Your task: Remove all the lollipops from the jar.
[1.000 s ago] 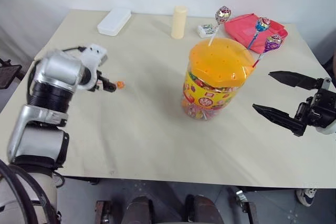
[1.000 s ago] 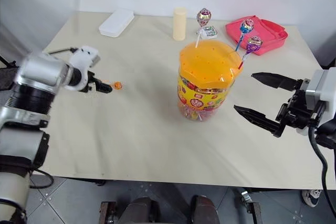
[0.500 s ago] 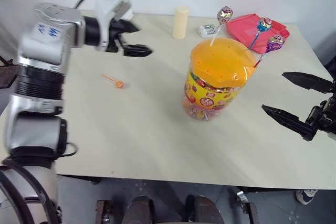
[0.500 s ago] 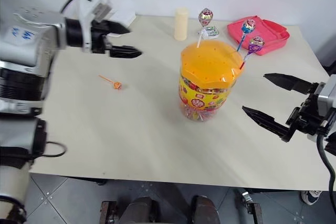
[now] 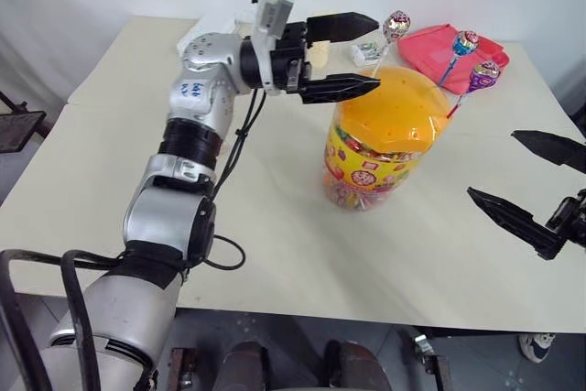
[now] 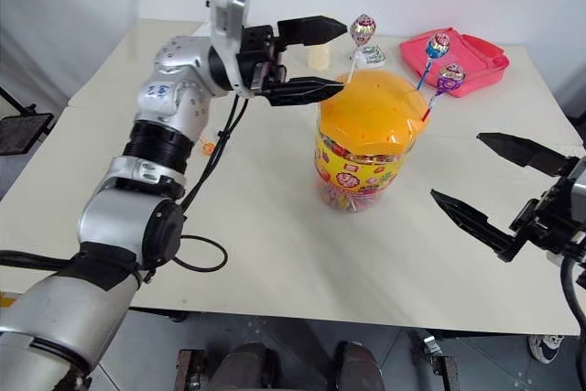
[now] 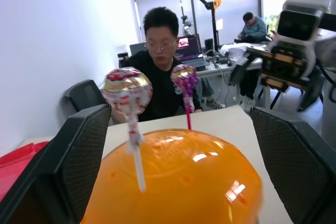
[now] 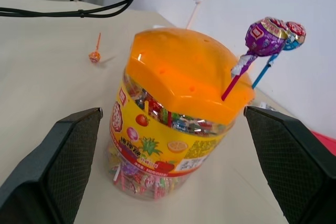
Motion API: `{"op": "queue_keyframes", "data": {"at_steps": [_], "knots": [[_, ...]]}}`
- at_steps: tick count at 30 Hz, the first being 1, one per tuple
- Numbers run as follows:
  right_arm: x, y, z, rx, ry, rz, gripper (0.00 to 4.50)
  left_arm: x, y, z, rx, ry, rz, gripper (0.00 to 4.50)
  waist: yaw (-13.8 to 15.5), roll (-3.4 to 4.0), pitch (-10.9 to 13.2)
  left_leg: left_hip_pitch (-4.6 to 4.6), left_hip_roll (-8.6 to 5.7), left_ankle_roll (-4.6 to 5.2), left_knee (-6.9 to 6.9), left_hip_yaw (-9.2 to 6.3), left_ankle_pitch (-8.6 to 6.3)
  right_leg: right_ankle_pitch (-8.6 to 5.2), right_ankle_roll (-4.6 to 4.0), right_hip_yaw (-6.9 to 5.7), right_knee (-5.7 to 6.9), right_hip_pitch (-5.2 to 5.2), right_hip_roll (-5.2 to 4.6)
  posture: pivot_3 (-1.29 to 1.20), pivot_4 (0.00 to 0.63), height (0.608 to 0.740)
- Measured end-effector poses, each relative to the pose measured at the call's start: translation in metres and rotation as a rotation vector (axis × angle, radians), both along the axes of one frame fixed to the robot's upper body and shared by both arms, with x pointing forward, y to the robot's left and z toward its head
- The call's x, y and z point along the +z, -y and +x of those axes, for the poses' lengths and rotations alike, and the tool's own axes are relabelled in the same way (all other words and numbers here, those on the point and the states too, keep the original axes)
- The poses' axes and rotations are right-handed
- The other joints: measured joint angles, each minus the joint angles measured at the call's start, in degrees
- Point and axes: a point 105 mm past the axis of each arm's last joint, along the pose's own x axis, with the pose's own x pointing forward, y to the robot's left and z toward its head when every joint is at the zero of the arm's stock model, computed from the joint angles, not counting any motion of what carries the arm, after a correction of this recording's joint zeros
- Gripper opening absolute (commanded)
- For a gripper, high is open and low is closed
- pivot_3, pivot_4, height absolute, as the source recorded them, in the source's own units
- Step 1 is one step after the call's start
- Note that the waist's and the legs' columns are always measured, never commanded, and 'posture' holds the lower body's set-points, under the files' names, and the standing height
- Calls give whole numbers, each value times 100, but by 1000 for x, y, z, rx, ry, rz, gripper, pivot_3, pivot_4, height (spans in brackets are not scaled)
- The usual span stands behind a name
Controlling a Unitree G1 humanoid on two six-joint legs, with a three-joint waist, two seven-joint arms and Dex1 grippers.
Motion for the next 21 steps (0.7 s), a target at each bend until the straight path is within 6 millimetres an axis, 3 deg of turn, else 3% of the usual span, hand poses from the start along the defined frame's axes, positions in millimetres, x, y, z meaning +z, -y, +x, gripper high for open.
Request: {"op": "queue_keyframes", "data": {"at_steps": [7, 14, 21], "knots": [[-1, -2, -15, -52, 14, 12, 4500, -16, 16, 11, 53, -77, 69, 2091, -11, 0, 0, -1, -1, 2, -2, 0, -1, 1, 2, 1, -3, 0, 0, 0, 150, 740], [0, -1, -17, -82, 21, 20, 4500, -7, 23, 13, 83, -79, 46, 23, -4, 0, 0, -1, -1, 2, -3, -1, -1, 1, 2, 1, -4, 0, 0, 0, 150, 740], [2, 0, -17, -85, 31, 21, 4500, 22, 23, 11, 85, -86, -46, 23, -8, 0, 0, -1, -1, 2, -4, -1, -1, 1, 2, 1, -5, 0, 0, 0, 150, 740]]}}
